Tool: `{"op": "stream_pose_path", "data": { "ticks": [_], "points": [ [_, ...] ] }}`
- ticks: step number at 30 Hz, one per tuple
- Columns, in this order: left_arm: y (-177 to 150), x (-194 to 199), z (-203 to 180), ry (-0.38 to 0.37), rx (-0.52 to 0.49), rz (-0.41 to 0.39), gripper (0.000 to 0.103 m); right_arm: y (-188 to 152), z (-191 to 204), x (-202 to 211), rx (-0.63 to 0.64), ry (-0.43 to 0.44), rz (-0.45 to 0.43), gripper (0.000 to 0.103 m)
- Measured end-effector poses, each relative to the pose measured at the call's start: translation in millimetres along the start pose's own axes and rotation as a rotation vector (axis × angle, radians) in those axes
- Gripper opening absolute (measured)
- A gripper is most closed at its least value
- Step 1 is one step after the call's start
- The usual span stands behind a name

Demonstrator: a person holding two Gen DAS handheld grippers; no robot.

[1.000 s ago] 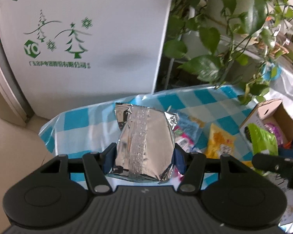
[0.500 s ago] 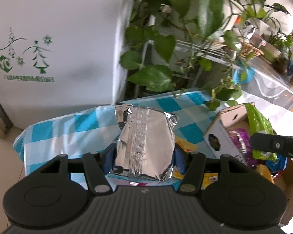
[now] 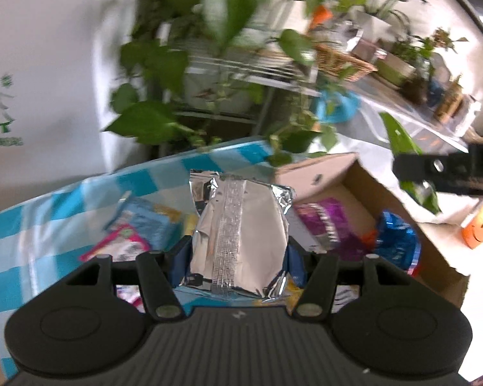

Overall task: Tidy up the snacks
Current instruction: 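Carry the silver foil bag and green bag over the cardboard box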

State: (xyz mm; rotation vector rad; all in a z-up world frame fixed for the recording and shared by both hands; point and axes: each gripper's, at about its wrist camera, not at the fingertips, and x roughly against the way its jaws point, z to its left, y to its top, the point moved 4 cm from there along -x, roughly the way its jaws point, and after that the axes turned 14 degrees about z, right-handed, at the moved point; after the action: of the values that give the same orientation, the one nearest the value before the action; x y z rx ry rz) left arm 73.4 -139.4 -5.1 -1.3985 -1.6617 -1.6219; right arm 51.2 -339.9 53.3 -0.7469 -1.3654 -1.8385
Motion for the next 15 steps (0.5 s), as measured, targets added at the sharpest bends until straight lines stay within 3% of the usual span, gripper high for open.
{"op": "stream_pose_path", "data": {
  "ticks": [15],
  "points": [
    [-14.4, -15.9, -87.4, -0.168, -0.069, 0.008, 0.059, 4.1, -50.6, 16.7, -0.08, -0.049, -0.024, 0.067]
  ]
}}
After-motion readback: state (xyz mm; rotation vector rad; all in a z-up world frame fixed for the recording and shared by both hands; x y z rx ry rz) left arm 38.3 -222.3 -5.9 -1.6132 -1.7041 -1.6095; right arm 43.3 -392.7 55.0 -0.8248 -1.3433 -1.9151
